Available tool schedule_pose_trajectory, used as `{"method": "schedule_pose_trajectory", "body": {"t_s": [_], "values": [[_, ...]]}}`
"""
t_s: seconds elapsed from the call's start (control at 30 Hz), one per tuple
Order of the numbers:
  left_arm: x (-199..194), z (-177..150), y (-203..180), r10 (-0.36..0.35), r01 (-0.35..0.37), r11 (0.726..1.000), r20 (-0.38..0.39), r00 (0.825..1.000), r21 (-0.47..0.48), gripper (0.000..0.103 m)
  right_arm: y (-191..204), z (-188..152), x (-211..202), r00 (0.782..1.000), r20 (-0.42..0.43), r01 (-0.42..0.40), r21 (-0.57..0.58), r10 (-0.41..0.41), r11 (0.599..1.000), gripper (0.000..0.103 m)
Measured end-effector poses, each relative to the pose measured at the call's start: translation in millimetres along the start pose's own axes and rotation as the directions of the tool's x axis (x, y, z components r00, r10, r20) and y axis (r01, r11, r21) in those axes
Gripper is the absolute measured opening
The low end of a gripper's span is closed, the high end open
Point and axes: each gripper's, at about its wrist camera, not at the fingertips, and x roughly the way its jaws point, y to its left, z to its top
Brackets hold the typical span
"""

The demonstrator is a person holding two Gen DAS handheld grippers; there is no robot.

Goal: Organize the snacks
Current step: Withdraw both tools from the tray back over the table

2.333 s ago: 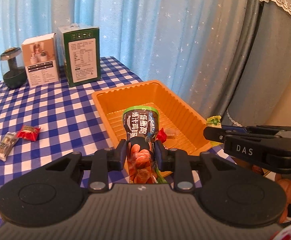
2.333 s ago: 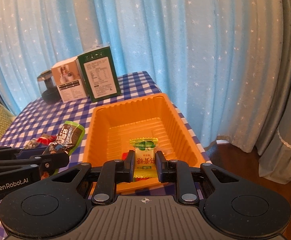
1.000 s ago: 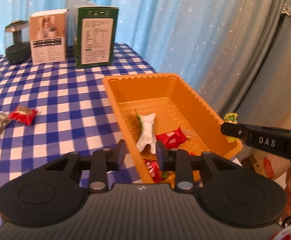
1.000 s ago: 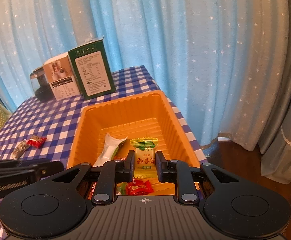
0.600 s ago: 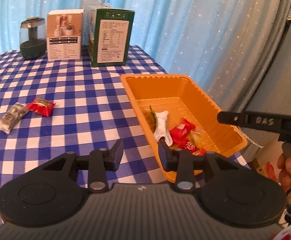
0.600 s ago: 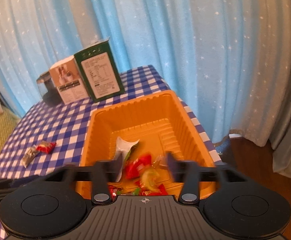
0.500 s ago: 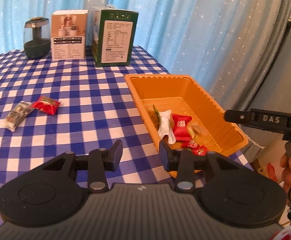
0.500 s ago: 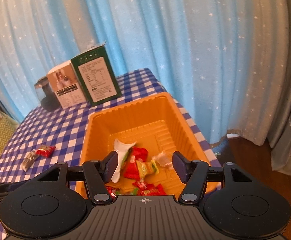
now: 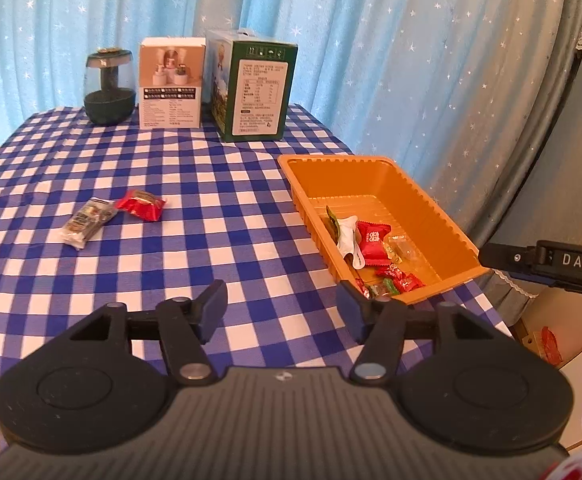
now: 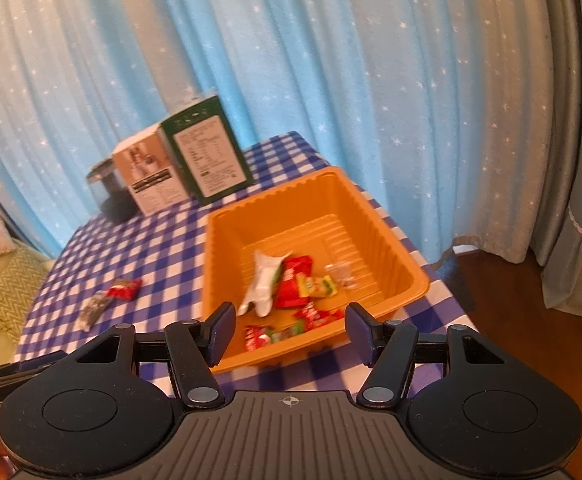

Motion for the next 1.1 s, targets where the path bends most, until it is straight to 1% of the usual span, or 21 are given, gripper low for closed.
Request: {"method": "schedule_pose_trajectory", "body": {"t_s": [0.17,0.33,0.47,0.73,1.1], "values": [[-26.2,-4.3,7.4,0.019,-0.019,1.0,0.014,1.0,0.018,0.065,23.6,-7.7,-16.4,0.999,0.001,-0.033,-0.03,0.033,0.999,0.061],[-49.6,-9.4,21.6,0.049,-0.049,0.999,0.03,0.998,0.009,0.071,44.7,-15.2,-25.1,0.998,-0.006,-0.067,-0.051,0.067,0.996,0.062],[-63.6,-13.0,32.3,0.073,-0.073,0.997,0.036,0.997,-0.003,0.073,59.2,-22.9,-28.8,0.996,-0.018,-0.088,-0.072,0.087,0.993,0.064],[-84.4,-19.7,49.7,0.111,-0.11,0.994,0.043,0.993,-0.025,0.077,75.4,-32.2,-31.7,0.993,-0.036,-0.113,-0.102,0.11,0.988,0.065],[-97.3,-26.5,66.4,0.144,-0.142,0.989,0.041,0.989,-0.049,0.081,94.7,-42.9,-29.2,0.989,-0.069,-0.143,-0.142,0.134,0.98,0.066]]}}
